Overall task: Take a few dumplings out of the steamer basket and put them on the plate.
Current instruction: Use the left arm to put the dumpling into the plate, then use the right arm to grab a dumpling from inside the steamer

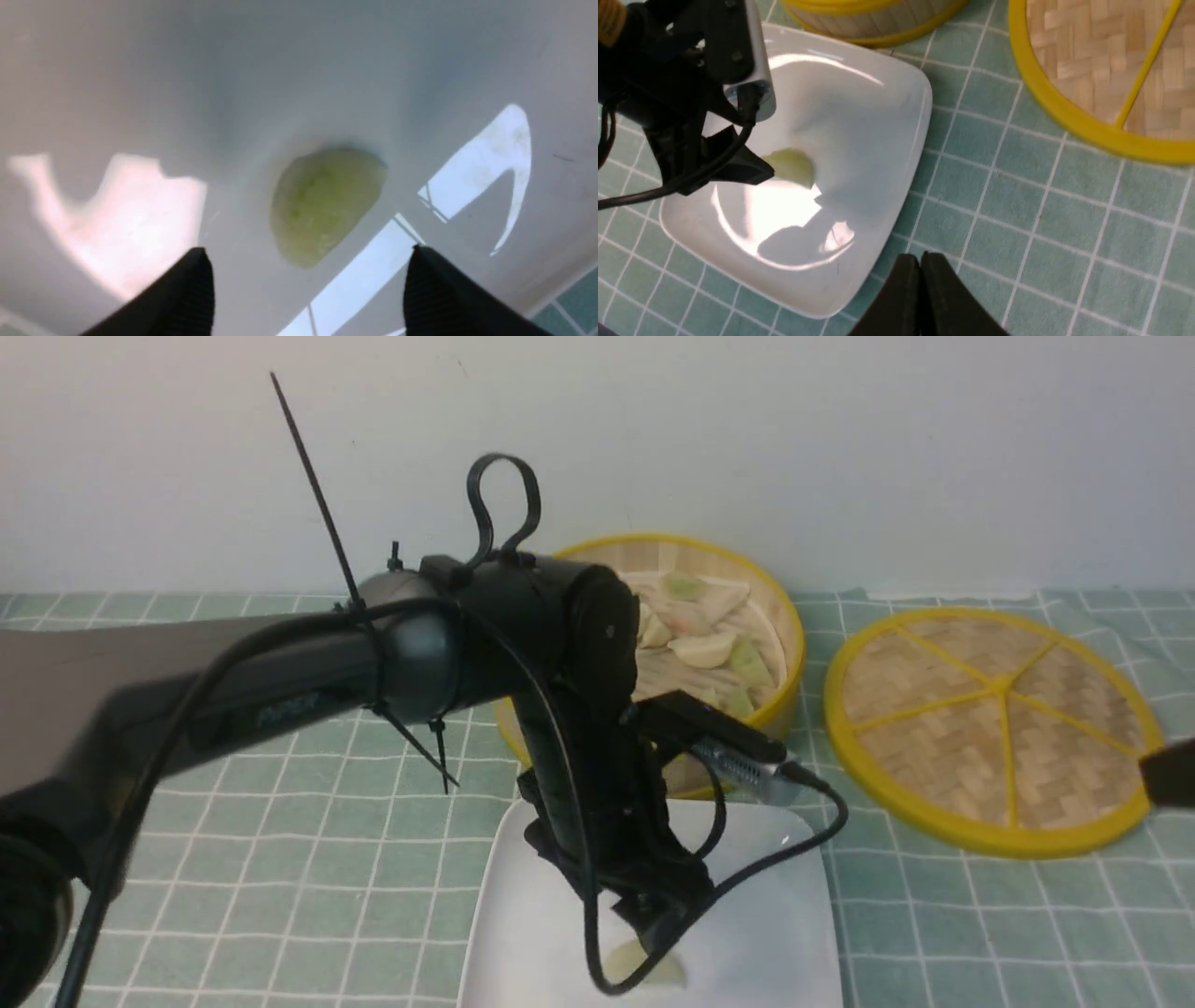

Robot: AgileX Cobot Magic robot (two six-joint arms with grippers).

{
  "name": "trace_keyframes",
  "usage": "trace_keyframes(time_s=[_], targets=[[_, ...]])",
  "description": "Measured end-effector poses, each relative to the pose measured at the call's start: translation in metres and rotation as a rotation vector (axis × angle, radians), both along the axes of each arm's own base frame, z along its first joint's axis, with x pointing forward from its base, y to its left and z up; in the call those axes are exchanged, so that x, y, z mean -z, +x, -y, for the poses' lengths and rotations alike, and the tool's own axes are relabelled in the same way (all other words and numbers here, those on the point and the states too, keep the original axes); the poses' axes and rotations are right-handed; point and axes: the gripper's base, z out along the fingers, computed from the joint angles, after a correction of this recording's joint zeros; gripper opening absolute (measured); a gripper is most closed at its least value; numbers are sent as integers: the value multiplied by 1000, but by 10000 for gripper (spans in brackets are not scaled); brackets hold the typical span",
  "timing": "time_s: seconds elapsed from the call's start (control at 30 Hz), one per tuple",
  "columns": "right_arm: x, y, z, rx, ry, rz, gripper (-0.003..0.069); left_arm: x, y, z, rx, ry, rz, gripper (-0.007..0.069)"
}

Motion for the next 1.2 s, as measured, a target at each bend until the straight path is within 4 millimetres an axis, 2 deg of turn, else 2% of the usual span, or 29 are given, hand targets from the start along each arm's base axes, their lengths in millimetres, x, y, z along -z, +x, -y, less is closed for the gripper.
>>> trace_keyframes(time_s=[0.07, 0.13, 0.17, 0.2, 0.23, 0.27, 0.3, 0.37, 0.4, 0.43, 0.5, 0.67, 0.73, 0.77, 0.83, 0.87, 0.9, 0.93, 0.97, 1.03, 1.13, 1.2], targets=[[-9, 14, -5, -33, -14, 12, -11, -19, 2, -10, -31, 29, 45, 337], [-14, 36, -21, -92, -27, 1, -11, -48, 2, -29, -69, 49, 117, 133], [-18, 44, -27, -110, -33, 7, -10, -60, 2, -38, -94, 47, 140, 84], [-16, 56, -38, -136, -49, 2, -10, -81, -1, -51, -134, 31, 179, 35], [-18, 57, -37, -133, -53, 10, -10, -80, -1, -53, -138, 33, 177, 31], [-18, 76, -52, -162, -82, 19, -10, -103, -5, -69, -188, 5, 225, 9], [-15, 80, -56, -171, -87, 13, -10, -109, -7, -72, -196, -4, 238, 4], [-12, 104, -72, -197, -129, 27, -8, -130, -16, -88, -239, -36, 291, -5], [1, 128, -87, -211, -178, 17, -1, -144, -28, -101, -262, -57, 324, -6], [0, 131, -90, -217, -181, 25, 0, -144, -29, -104, -267, -57, 323, -6], [23, 166, -112, -231, -247, 18, 26, -157, -54, -122, -287, -79, 359, -6], [71, 224, -146, -252, -314, -9, 126, -161, -92, -142, -310, -104, 382, -6], [102, 251, -158, -240, -324, -38, 200, -160, -109, -150, -323, -116, 387, -6], [99, 252, -159, -237, -322, -28, 207, -160, -110, -151, -325, -118, 388, -6], [135, 278, -167, -211, -354, -66, 309, -163, -130, -161, -333, -139, 415, -6], [133, 279, -167, -208, -353, -57, 309, -162, -131, -161, -333, -138, 416, -6], [148, 287, -169, -202, -375, -81, 348, -164, -139, -166, -333, -144, 432, -6], [149, 290, -169, -199, -378, -79, 358, -166, -142, -167, -339, -153, 441, -6], [160, 296, -170, -190, -402, -106, 388, -169, -150, -173, -340, -154, 463, -6], [165, 302, -170, -172, -419, -106, 407, -174, -160, -180, -351, -156, 513, -6], [168, 305, -171, -160, -424, -107, 412, -180, -169, -188, -372, -159, 559, -6], [169, 306, -171, -157, -424, -113, 387, -183, -173, -193, -387, -150, 590, -6]])
